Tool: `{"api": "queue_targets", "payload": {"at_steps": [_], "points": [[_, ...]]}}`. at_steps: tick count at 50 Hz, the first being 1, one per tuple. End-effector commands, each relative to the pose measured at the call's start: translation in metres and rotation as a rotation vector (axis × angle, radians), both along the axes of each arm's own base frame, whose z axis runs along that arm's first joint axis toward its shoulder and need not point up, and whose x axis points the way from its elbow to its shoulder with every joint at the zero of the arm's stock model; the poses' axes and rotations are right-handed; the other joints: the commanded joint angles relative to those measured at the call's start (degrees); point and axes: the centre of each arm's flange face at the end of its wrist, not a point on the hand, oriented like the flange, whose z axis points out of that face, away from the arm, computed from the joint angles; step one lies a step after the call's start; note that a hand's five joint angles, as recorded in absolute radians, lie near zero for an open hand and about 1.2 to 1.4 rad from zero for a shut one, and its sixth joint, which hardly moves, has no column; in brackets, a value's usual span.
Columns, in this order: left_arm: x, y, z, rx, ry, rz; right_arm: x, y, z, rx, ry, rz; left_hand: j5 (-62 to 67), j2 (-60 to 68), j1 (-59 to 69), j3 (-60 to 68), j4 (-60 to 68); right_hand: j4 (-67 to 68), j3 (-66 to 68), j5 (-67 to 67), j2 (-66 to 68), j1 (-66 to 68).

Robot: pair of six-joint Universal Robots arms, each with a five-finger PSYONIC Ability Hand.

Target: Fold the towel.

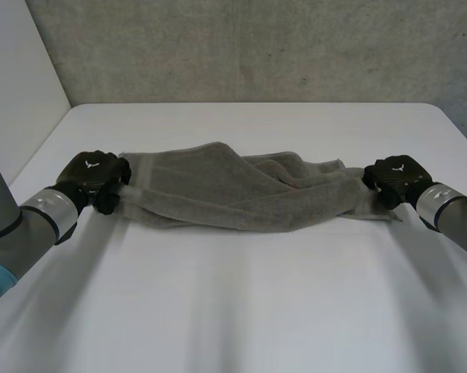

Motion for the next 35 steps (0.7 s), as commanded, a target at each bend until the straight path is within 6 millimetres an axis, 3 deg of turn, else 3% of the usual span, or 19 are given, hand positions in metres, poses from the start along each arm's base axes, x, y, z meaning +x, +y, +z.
{"api": "queue_targets", "payload": {"at_steps": [1, 2, 4, 11, 17, 18, 19, 20, 21, 22, 23, 35], "points": [[-0.002, 0.003, 0.021, -0.052, 0.013, -0.006, 0.001, 0.011, 0.053, -0.016, -0.034, 0.033, -16.2, -6.4, -4.4, -8.2, -6.9, 3.3, 3.5, 3.1, 4.2, 4.2], [-0.002, 0.005, 0.029, -0.069, 0.028, -0.004, 0.001, 0.011, 0.053, -0.016, -0.034, 0.033, -16.4, -6.6, -4.6, -8.4, -7.1, 3.3, 3.5, 3.1, 4.2, 4.2], [-0.002, 0.006, 0.035, -0.078, 0.046, 0.0, 0.004, 0.021, 0.082, -0.012, -0.096, 0.06, -16.4, -6.6, -4.6, -8.4, -7.1, 3.3, 3.5, 3.1, 4.2, 4.2], [-0.002, 0.009, 0.043, -0.063, 0.111, 0.01, 0.006, 0.031, 0.086, 0.058, -0.171, 0.061, -16.6, -6.7, -4.7, -8.5, -7.3, 3.3, 3.5, 3.1, 4.2, 4.2], [0.002, 0.011, 0.033, -0.024, 0.116, 0.02, 0.006, 0.042, 0.059, 0.167, -0.165, 0.053, -16.6, -6.7, -4.7, -8.5, -7.3, 3.3, 3.5, 3.1, 4.2, 4.2], [0.003, 0.011, 0.031, -0.016, 0.116, 0.026, 0.004, 0.042, 0.051, 0.192, -0.165, 0.043, -16.6, -6.7, -4.7, -8.5, -7.3, -9.0, -8.8, -9.2, -8.0, -8.0], [0.003, 0.011, 0.03, -0.016, 0.116, 0.026, 0.004, 0.042, 0.051, 0.193, -0.165, 0.043, -16.6, -6.7, -4.7, -8.5, -7.3, -9.1, -8.9, -9.3, -8.2, -8.2], [0.003, 0.011, 0.03, -0.013, 0.115, 0.026, 0.004, 0.043, 0.042, 0.219, -0.164, 0.042, -16.6, -6.7, -4.7, -8.5, -7.3, -30.2, -30.0, -30.5, -29.3, -29.3], [0.003, 0.011, 0.03, -0.013, 0.115, 0.026, 0.004, 0.043, 0.042, 0.219, -0.164, 0.042, -16.6, -6.7, -4.7, -8.5, -7.3, -30.4, -30.2, -30.7, -29.5, -29.5], [0.003, 0.011, 0.028, -0.009, 0.114, 0.026, 0.003, 0.044, 0.035, 0.237, -0.157, 0.042, -16.6, -6.7, -4.7, -8.5, -7.3, -40.9, -40.7, -41.2, -40.0, -40.0], [0.003, 0.011, 0.027, -0.006, 0.113, 0.026, 0.003, 0.045, 0.028, 0.248, -0.144, 0.04, -16.6, -6.7, -4.7, -8.5, -7.3, -43.2, -43.0, -43.5, -42.3, -42.3], [0.004, 0.01, 0.024, 0.005, 0.114, 0.027, 0.001, 0.059, 0.02, 0.271, -0.1, 0.041, -16.6, -6.7, -4.7, -8.5, -7.3, -45.7, -45.6, -46.0, -44.8, -44.8]]}}
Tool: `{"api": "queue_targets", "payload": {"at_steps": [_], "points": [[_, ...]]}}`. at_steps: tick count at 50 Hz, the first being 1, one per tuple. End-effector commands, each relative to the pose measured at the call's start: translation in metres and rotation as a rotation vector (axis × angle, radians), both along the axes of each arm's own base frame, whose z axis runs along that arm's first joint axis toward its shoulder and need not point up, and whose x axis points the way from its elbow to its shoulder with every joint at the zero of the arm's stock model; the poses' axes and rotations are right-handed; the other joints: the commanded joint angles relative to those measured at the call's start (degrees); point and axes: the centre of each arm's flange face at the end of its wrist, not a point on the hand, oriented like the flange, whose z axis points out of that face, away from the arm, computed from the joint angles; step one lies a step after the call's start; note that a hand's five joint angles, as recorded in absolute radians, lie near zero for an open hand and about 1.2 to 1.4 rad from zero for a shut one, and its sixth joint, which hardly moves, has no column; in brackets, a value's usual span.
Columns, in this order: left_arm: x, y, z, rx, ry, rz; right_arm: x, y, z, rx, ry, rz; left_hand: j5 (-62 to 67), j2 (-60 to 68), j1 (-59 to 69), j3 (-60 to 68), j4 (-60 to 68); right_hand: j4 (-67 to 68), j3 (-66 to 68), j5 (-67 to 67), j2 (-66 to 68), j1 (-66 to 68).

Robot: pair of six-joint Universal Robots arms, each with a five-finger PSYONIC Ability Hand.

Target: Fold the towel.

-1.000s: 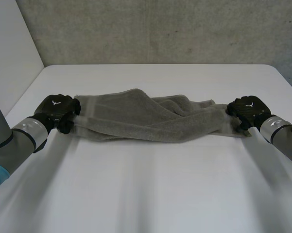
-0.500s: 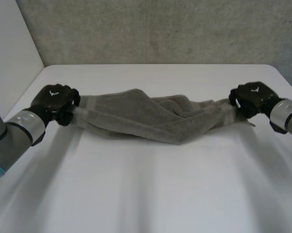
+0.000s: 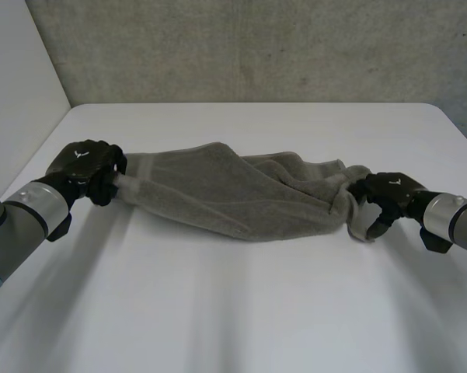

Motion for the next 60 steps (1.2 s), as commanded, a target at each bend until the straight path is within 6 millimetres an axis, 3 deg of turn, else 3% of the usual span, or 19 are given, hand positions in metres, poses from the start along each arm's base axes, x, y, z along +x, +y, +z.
{"api": "queue_targets", "payload": {"at_steps": [1, 19, 21, 23, 24, 26, 30, 35, 39, 46, 47, 48, 49, 50, 60], "points": [[0.0, -0.001, 0.0, -0.001, -0.001, 0.0, -0.001, 0.012, -0.001, 0.011, 0.014, 0.002, -16.6, -6.7, -4.8, -8.5, -7.3, -3.2, -3.1, -1.1, -3.7, -1.9], [0.0, -0.001, -0.004, 0.01, -0.001, -0.002, 0.002, 0.012, -0.01, -0.029, 0.027, -0.013, -16.6, -6.7, -4.8, -8.5, -7.3, -1.0, -0.9, 1.1, -1.5, 0.3], [0.0, -0.001, -0.004, 0.009, -0.001, -0.002, 0.002, 0.011, -0.011, -0.035, 0.027, -0.013, -16.6, -6.7, -4.8, -8.5, -7.3, 2.9, 2.9, 5.0, 2.4, 4.2], [0.0, -0.001, -0.005, 0.012, -0.002, -0.003, 0.002, 0.007, -0.009, -0.059, 0.027, -0.028, -16.6, -6.7, -4.8, -8.5, -7.3, 23.9, 24.0, 26.1, 23.5, 25.2], [0.0, -0.001, -0.005, 0.012, -0.002, -0.003, 0.002, 0.007, -0.009, -0.059, 0.027, -0.028, -16.6, -6.7, -4.8, -8.5, -7.3, 24.0, 24.1, 26.2, 23.6, 25.4], [0.0, -0.001, -0.006, 0.016, -0.002, -0.003, 0.002, 0.003, -0.007, -0.077, 0.029, -0.041, -16.6, -6.7, -4.8, -8.5, -7.3, 45.8, 45.9, 47.9, 45.3, 47.1], [0.0, -0.001, -0.005, 0.015, -0.002, -0.003, 0.002, 0.002, -0.005, -0.083, 0.028, -0.044, -16.6, -6.7, -4.8, -8.5, -7.3, 45.9, 46.0, 48.0, 45.4, 47.2], [0.0, -0.001, -0.005, 0.012, -0.001, -0.001, 0.005, 0.002, 0.012, -0.107, -0.012, -0.054, -16.6, -6.7, -4.8, -8.5, -7.3, 45.9, 46.0, 48.0, 45.4, 47.2], [-0.001, 0.0, 0.0, -0.003, 0.001, -0.003, 0.003, 0.001, 0.046, -0.16, -0.078, -0.076, -16.6, -6.7, -4.8, -8.5, -7.3, 45.9, 46.0, 48.0, 45.4, 47.2], [-0.001, 0.002, 0.008, -0.023, 0.005, -0.004, 0.002, 0.006, 0.062, -0.169, -0.077, -0.088, -16.6, -6.7, -4.8, -8.5, -7.3, 45.9, 46.0, 48.0, 45.4, 47.2], [-0.001, 0.003, 0.007, -0.02, 0.005, -0.004, 0.003, 0.011, 0.059, -0.14, -0.075, -0.081, -16.6, -6.7, -4.8, -8.5, -7.3, 20.6, 20.7, 22.7, 20.1, 21.9], [-0.001, 0.003, 0.007, -0.02, 0.005, -0.004, 0.003, 0.011, 0.059, -0.14, -0.075, -0.081, -16.6, -6.7, -4.8, -8.5, -7.3, 20.3, 20.4, 22.5, 19.9, 21.7], [-0.001, 0.003, 0.006, -0.015, 0.005, -0.002, 0.003, 0.014, 0.055, -0.115, -0.072, -0.081, -16.6, -6.7, -4.8, -8.5, -7.3, 2.0, 2.1, 4.2, 1.6, 3.3], [-0.001, 0.004, 0.005, -0.011, 0.003, -0.004, 0.002, 0.019, 0.049, -0.089, -0.067, -0.08, -16.6, -6.7, -4.8, -8.5, -7.3, -5.3, -5.2, -3.2, -5.8, -4.0], [-0.003, 0.006, 0.001, -0.001, 0.001, -0.011, -0.003, 0.038, 0.015, -0.084, 0.0, -0.07, -16.6, -6.7, -4.8, -8.5, -7.3, -9.1, -9.0, -7.0, -9.6, -7.8]]}}
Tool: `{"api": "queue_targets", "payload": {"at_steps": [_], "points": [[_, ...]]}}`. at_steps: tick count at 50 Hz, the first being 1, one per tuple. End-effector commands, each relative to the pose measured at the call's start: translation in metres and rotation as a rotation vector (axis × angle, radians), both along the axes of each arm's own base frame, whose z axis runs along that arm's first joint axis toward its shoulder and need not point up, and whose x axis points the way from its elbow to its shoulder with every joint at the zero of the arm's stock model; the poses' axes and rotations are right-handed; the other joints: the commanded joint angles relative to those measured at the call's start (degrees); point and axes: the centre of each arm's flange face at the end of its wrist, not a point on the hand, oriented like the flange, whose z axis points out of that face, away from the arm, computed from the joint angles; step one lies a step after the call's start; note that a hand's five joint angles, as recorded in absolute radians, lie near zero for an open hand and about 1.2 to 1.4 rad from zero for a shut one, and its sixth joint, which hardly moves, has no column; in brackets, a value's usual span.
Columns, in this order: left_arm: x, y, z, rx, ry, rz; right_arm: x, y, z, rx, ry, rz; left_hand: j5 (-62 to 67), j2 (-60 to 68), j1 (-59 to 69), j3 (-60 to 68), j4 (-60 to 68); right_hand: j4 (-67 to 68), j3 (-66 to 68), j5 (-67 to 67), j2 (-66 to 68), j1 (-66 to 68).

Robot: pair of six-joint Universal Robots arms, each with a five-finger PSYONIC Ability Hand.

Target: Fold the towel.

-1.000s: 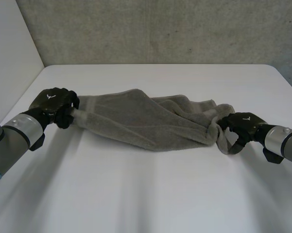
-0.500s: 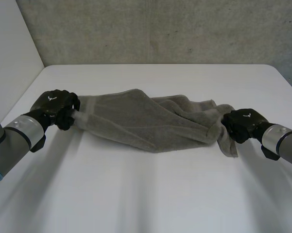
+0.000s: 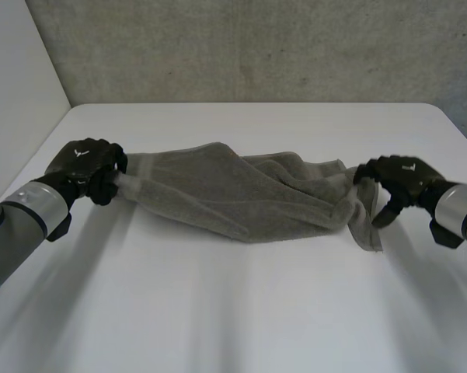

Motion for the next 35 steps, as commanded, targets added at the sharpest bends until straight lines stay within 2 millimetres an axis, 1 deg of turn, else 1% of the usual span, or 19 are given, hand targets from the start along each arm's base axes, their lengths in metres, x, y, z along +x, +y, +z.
{"api": "queue_targets", "payload": {"at_steps": [1, 7, 10, 12, 15, 16, 17, 18, 20, 23, 27, 28, 29, 31, 32, 33, 35], "points": [[-0.001, 0.0, -0.003, 0.009, -0.001, -0.004, -0.002, 0.013, -0.024, -0.016, 0.047, 0.008, -16.6, -6.7, -4.8, -8.5, -7.3, -2.6, -2.6, -0.6, -2.7, -2.4], [0.0, 0.0, -0.003, 0.01, 0.0, -0.002, 0.0, 0.014, -0.028, -0.019, 0.045, 0.013, -16.6, -6.7, -4.8, -8.5, -7.3, -1.9, -1.9, 0.1, -2.0, -1.8], [0.0, 0.0, -0.004, 0.011, 0.0, -0.002, 0.001, 0.011, -0.031, -0.042, 0.047, 0.015, -16.8, -6.9, -4.9, -8.7, -7.5, -1.3, -1.2, 0.8, -1.3, -1.1], [0.0, 0.0, -0.004, 0.012, -0.002, -0.001, 0.0, 0.004, -0.038, -0.055, 0.056, 0.002, -16.8, -6.9, -4.9, -8.7, -7.5, 0.9, 0.9, 2.9, 0.9, 1.1], [0.0, 0.0, -0.004, 0.012, -0.002, -0.001, -0.001, 0.001, -0.043, -0.057, 0.063, -0.01, -16.8, -6.9, -4.9, -8.7, -7.5, 1.8, 1.8, 3.8, 1.7, 1.9], [0.001, -0.001, -0.004, 0.011, 0.0, 0.001, -0.002, -0.003, -0.047, -0.063, 0.072, -0.025, -16.8, -6.9, -4.9, -8.7, -7.5, 4.9, 5.0, 7.0, 4.9, 5.1], [0.001, -0.001, -0.004, 0.011, -0.001, 0.002, -0.002, -0.008, -0.047, -0.074, 0.079, -0.037, -16.8, -6.9, -4.9, -8.7, -7.5, 11.3, 11.3, 13.3, 11.2, 11.5], [0.001, -0.001, -0.004, 0.011, -0.001, 0.002, -0.002, -0.008, -0.047, -0.074, 0.08, -0.037, -16.8, -6.9, -4.9, -8.7, -7.5, 11.4, 11.4, 13.4, 11.3, 11.5], [0.001, -0.001, -0.005, 0.012, -0.001, 0.002, -0.002, -0.014, -0.045, -0.095, 0.093, -0.052, -16.9, -7.1, -5.1, -8.9, -7.6, 22.4, 22.4, 24.4, 22.3, 22.6], [0.001, -0.001, -0.004, 0.011, 0.0, 0.003, -0.002, -0.016, -0.045, -0.103, 0.098, -0.057, -16.9, -7.1, -5.1, -8.9, -7.6, 24.8, 24.8, 26.8, 24.7, 25.0], [0.001, -0.001, -0.004, 0.009, -0.001, 0.002, -0.003, -0.023, -0.055, -0.086, 0.103, -0.064, -16.9, -7.1, -5.1, -8.9, -7.6, 27.1, 27.2, 29.2, 27.1, 27.3], [0.001, -0.001, -0.005, 0.012, -0.001, 0.002, -0.002, -0.024, -0.059, -0.078, 0.104, -0.062, -16.9, -7.1, -5.1, -8.9, -7.6, 32.7, 32.7, 34.7, 32.6, 32.8], [0.001, -0.001, -0.005, 0.012, -0.001, 0.002, -0.002, -0.024, -0.059, -0.078, 0.104, -0.062, -16.9, -7.1, -5.1, -8.9, -7.6, 32.7, 32.7, 34.7, 32.7, 32.9], [0.002, -0.001, -0.004, 0.011, -0.001, 0.004, -0.003, -0.024, -0.06, -0.073, 0.103, -0.061, -16.9, -7.1, -5.1, -8.9, -7.6, 47.6, 47.7, 49.7, 47.6, 47.8], [0.002, -0.001, -0.004, 0.011, -0.001, 0.004, -0.003, -0.024, -0.06, -0.073, 0.103, -0.061, -16.9, -7.1, -5.1, -8.9, -7.6, 47.7, 47.7, 49.7, 47.6, 47.9], [0.002, -0.002, -0.004, 0.009, -0.001, 0.004, -0.002, -0.024, -0.059, -0.074, 0.101, -0.06, -16.9, -7.1, -5.1, -8.9, -7.6, 51.5, 51.5, 53.6, 51.5, 51.7], [0.001, -0.001, -0.004, 0.01, 0.0, 0.003, -0.002, -0.024, -0.057, -0.079, 0.098, -0.055, -16.9, -7.1, -5.1, -8.9, -7.6, 52.3, 52.4, 54.4, 52.3, 52.5]]}}
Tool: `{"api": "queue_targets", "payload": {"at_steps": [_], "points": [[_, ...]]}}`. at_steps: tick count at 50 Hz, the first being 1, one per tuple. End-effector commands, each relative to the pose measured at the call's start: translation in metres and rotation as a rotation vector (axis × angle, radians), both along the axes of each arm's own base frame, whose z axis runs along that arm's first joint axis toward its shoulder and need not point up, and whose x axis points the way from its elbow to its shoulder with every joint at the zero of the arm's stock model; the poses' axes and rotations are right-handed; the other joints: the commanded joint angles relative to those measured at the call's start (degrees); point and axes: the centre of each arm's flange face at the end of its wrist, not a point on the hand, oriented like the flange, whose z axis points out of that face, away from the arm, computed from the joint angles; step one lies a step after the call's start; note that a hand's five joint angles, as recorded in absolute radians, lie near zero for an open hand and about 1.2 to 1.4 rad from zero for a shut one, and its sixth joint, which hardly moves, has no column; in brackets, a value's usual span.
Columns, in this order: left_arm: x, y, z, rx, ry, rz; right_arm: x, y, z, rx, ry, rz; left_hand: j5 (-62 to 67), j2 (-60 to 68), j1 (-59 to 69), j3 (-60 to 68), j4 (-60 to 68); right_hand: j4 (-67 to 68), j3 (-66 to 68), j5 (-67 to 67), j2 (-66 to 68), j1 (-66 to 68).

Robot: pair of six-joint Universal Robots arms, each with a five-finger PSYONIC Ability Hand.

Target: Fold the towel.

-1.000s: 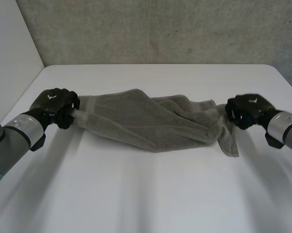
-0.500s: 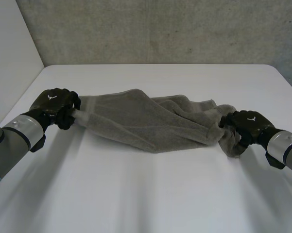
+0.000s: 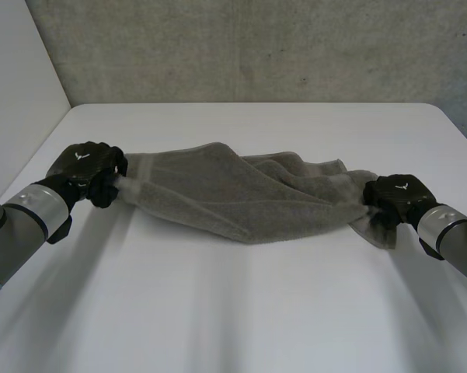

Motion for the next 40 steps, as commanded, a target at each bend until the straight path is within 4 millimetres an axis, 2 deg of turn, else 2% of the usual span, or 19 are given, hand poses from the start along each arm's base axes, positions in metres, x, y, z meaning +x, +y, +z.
{"api": "queue_targets", "payload": {"at_steps": [1, 7, 9, 10, 12, 13, 14, 15, 17, 18, 20, 21, 23, 24, 25, 29, 34, 36, 40], "points": [[-0.001, 0.0, 0.001, -0.002, 0.0, -0.002, 0.001, 0.0, 0.002, 0.004, -0.007, 0.008, -16.9, -7.1, -5.1, -8.9, -7.6, 9.9, 9.9, 9.8, 10.2, 9.3], [-0.003, 0.002, 0.003, -0.005, 0.0, -0.007, 0.002, 0.004, 0.018, -0.02, -0.02, 0.016, -16.9, -7.1, -5.1, -8.9, -7.6, 9.9, 9.9, 9.8, 10.2, 9.3], [-0.003, 0.002, 0.011, -0.026, 0.006, -0.007, 0.006, 0.009, 0.039, -0.035, -0.034, 0.048, -16.9, -7.1, -5.1, -8.9, -7.6, 9.9, 9.9, 9.8, 10.2, 9.3], [-0.003, 0.002, 0.011, -0.026, 0.006, -0.007, 0.006, 0.009, 0.039, -0.035, -0.034, 0.048, -16.9, -7.1, -5.1, -8.9, -7.6, 9.9, 9.9, 9.8, 10.2, 9.3], [0.0, 0.007, 0.037, -0.084, 0.011, 0.001, 0.007, 0.017, 0.081, -0.077, -0.058, 0.088, -16.8, -6.9, -4.9, -8.7, -7.5, 9.9, 9.9, 9.8, 10.2, 9.3], [0.0, 0.007, 0.037, -0.084, 0.011, 0.001, 0.007, 0.017, 0.081, -0.077, -0.058, 0.089, -16.8, -6.9, -4.9, -8.7, -7.5, 9.9, 9.9, 9.8, 10.2, 9.3], [0.002, 0.011, 0.053, -0.121, 0.013, 0.003, 0.008, 0.022, 0.107, -0.115, -0.068, 0.112, -16.6, -6.7, -4.8, -8.5, -7.3, 9.9, 9.9, 9.8, 10.2, 9.3], [0.002, 0.011, 0.053, -0.122, 0.013, 0.003, 0.008, 0.022, 0.108, -0.116, -0.068, 0.112, -16.6, -6.7, -4.8, -8.5, -7.3, 9.9, 9.9, 9.8, 10.2, 9.3], [0.007, 0.017, 0.081, -0.197, 0.021, 0.018, 0.007, 0.035, 0.153, -0.149, -0.074, 0.147, -16.6, -6.7, -4.8, -8.5, -7.3, 9.9, 9.9, 9.8, 10.2, 9.3], [0.007, 0.017, 0.082, -0.197, 0.021, 0.018, 0.007, 0.035, 0.153, -0.15, -0.074, 0.147, -16.6, -6.7, -4.8, -8.5, -7.3, 9.9, 9.9, 9.8, 10.2, 9.3], [0.017, 0.022, 0.105, -0.257, 0.036, 0.048, -0.002, 0.044, 0.19, -0.169, -0.078, 0.159, -16.4, -6.6, -4.6, -8.4, -7.1, 9.9, 9.9, 9.8, 10.2, 9.3], [0.017, 0.022, 0.105, -0.257, 0.036, 0.048, -0.002, 0.044, 0.19, -0.169, -0.078, 0.158, -16.4, -6.6, -4.6, -8.4, -7.1, 9.9, 9.9, 9.8, 10.2, 9.3], [0.024, 0.026, 0.119, -0.282, 0.062, 0.069, -0.018, 0.049, 0.222, -0.227, -0.055, 0.135, -16.4, -6.6, -4.6, -8.4, -7.1, 9.9, 9.9, 9.8, 10.2, 9.3], [0.024, 0.026, 0.119, -0.282, 0.062, 0.069, -0.018, 0.049, 0.222, -0.227, -0.055, 0.135, -16.4, -6.6, -4.6, -8.4, -7.1, 9.9, 9.9, 9.8, 10.2, 9.3], [0.025, 0.027, 0.121, -0.285, 0.071, 0.067, -0.027, 0.052, 0.235, -0.266, -0.026, 0.12, -16.4, -6.6, -4.6, -8.4, -7.1, 9.9, 9.9, 9.8, 10.2, 9.3], [0.027, 0.027, 0.119, -0.271, 0.073, 0.058, -0.037, 0.053, 0.243, -0.286, 0.025, 0.112, -16.4, -6.6, -4.6, -8.4, -7.1, 9.9, 9.9, 9.8, 10.2, 9.3], [0.027, 0.02, 0.103, -0.21, 0.071, 0.057, -0.032, 0.046, 0.221, -0.18, 0.078, 0.149, -16.4, -6.6, -4.6, -8.4, -7.1, 9.9, 9.9, 9.8, 10.2, 9.3], [0.028, 0.005, 0.077, -0.121, 0.062, 0.065, -0.017, 0.043, 0.197, -0.095, 0.128, 0.2, -16.4, -6.6, -4.6, -8.4, -7.1, 9.9, 9.9, 9.8, 10.2, 9.3], [0.023, -0.013, 0.058, -0.053, 0.06, 0.06, -0.003, 0.036, 0.176, -0.054, 0.203, 0.222, -16.4, -6.6, -4.6, -8.4, -7.1, 9.9, 9.9, 9.8, 10.2, 9.3]]}}
